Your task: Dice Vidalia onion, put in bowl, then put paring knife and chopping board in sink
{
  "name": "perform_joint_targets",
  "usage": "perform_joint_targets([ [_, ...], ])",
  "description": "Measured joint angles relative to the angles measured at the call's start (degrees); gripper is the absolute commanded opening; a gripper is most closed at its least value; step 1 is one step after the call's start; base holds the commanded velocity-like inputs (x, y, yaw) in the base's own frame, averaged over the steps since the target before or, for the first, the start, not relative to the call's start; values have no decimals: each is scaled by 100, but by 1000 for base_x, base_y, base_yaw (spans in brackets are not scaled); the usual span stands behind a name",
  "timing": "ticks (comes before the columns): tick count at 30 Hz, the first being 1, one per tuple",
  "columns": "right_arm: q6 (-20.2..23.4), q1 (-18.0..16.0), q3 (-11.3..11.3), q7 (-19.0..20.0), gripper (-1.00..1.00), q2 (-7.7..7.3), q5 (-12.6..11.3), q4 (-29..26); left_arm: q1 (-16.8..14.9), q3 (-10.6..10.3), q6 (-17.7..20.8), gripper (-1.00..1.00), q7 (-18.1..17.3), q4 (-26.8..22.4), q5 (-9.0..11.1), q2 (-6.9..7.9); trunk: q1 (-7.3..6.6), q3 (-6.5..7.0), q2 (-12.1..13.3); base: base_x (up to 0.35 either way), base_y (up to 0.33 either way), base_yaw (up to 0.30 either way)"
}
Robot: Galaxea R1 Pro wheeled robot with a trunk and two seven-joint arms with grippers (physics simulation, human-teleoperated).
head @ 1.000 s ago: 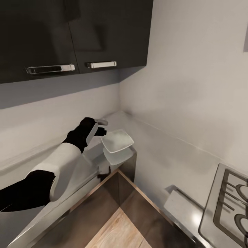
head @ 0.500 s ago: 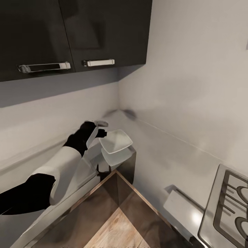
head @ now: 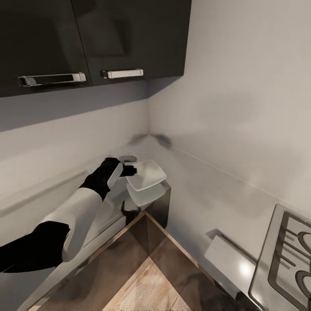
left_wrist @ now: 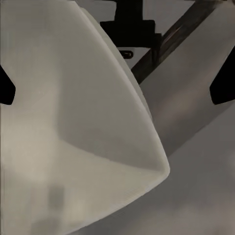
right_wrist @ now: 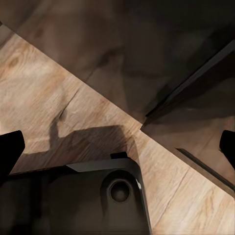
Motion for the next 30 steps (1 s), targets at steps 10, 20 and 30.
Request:
perform_joint_targets([
  [10, -37, 0, 27, 167, 100, 28, 2, 423, 33, -2, -87, 100, -1, 14, 245, -1, 0, -29, -1, 0, 0, 0],
  [20, -56, 0, 29, 356, 100, 283, 9, 571, 34, 6, -106, 100, -1, 14, 249, 14, 0, -30, -1, 0, 0, 0],
  [30, -57, 0, 29, 366, 100, 308, 9, 633, 102, 6, -106, 100, -1, 16, 249, 17, 0, -30, -1, 0, 0, 0],
])
